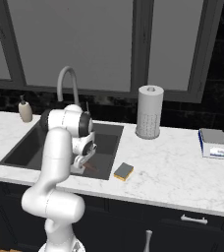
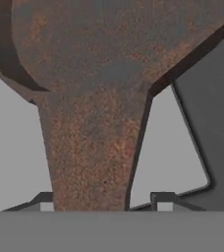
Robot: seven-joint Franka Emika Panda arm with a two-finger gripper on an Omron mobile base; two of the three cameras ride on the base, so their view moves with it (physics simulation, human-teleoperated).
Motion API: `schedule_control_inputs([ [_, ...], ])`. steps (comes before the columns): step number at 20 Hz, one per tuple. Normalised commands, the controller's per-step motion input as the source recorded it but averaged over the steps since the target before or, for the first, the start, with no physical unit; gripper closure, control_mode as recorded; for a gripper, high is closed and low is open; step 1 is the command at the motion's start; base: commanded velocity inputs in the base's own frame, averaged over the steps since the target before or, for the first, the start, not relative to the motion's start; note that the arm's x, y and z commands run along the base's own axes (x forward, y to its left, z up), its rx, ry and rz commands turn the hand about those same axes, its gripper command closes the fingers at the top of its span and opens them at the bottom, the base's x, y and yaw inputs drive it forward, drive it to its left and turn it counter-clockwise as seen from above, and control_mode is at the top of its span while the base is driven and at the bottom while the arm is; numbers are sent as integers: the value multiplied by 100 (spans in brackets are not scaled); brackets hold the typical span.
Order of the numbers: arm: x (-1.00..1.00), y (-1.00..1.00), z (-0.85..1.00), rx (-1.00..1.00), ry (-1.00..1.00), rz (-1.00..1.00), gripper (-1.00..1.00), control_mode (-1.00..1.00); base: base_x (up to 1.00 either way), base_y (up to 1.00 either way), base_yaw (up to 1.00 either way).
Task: Pick the pan and sponge and place them into the sink. Then turn on the water.
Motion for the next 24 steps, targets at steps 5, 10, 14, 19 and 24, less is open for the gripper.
schedule_control_inputs([
  [5, -2, 0, 78, 10, -8, 0, -100, -100, 0, 0, 0],
  [10, -9, -1, 100, 13, -9, 0, -100, -100, 0, 0, 0],
  [14, -29, -46, 89, 4, 0, -12, -100, -100, 0, 0, 0],
  [19, -27, -52, 36, 0, 4, -45, -100, -100, 0, 0, 0],
  [24, -4, -30, 40, -12, 25, -57, -100, -100, 0, 0, 0],
])
